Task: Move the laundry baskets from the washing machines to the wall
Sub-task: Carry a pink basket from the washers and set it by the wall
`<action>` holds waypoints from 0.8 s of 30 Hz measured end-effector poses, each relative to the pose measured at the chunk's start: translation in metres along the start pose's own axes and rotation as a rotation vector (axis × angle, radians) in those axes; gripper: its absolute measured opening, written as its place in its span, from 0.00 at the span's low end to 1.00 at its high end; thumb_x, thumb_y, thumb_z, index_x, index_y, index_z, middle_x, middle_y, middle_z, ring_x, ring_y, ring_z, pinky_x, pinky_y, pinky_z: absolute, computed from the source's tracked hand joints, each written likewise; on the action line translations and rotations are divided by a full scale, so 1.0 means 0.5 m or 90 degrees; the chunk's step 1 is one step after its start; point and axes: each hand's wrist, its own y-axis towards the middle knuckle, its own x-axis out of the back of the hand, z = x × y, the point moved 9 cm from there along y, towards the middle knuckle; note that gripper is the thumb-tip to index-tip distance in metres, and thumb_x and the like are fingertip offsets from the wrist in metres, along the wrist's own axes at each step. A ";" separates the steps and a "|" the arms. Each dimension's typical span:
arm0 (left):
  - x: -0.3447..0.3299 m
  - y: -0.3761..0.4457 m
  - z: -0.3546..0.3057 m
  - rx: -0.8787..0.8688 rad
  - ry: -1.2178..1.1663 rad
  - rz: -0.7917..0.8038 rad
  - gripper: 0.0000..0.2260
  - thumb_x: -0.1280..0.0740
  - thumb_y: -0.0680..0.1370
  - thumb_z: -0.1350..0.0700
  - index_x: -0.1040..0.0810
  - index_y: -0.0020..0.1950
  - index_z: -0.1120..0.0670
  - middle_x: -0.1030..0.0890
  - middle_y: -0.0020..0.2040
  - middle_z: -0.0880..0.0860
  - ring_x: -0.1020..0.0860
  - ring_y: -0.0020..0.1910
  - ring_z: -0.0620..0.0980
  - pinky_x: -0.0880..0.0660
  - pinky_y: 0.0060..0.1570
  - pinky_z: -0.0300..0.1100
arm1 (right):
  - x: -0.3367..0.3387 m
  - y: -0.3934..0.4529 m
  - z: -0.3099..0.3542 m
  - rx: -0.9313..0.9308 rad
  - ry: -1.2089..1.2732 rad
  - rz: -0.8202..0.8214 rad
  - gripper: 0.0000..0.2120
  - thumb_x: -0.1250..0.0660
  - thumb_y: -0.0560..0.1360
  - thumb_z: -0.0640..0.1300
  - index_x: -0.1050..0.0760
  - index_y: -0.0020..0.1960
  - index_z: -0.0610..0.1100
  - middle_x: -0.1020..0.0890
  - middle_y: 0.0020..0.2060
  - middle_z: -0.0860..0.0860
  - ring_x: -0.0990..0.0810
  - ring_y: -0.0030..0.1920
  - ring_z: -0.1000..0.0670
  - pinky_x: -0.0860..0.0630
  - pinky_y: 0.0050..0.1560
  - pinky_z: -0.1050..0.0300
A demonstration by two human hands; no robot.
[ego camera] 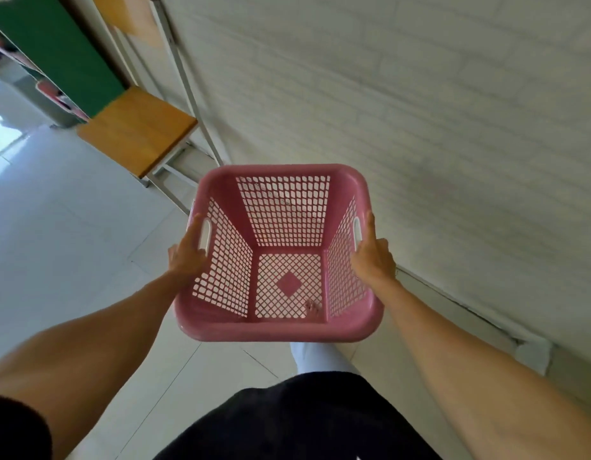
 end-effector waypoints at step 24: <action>-0.003 0.619 0.191 -0.057 0.180 0.348 0.52 0.28 0.72 0.60 0.66 0.77 0.38 0.34 0.74 0.63 0.22 0.56 0.65 0.23 0.47 0.52 | -0.238 0.245 0.344 -0.230 0.049 0.054 0.43 0.39 0.83 0.40 0.65 0.80 0.64 0.26 0.51 0.42 0.21 0.32 0.48 0.19 0.28 0.55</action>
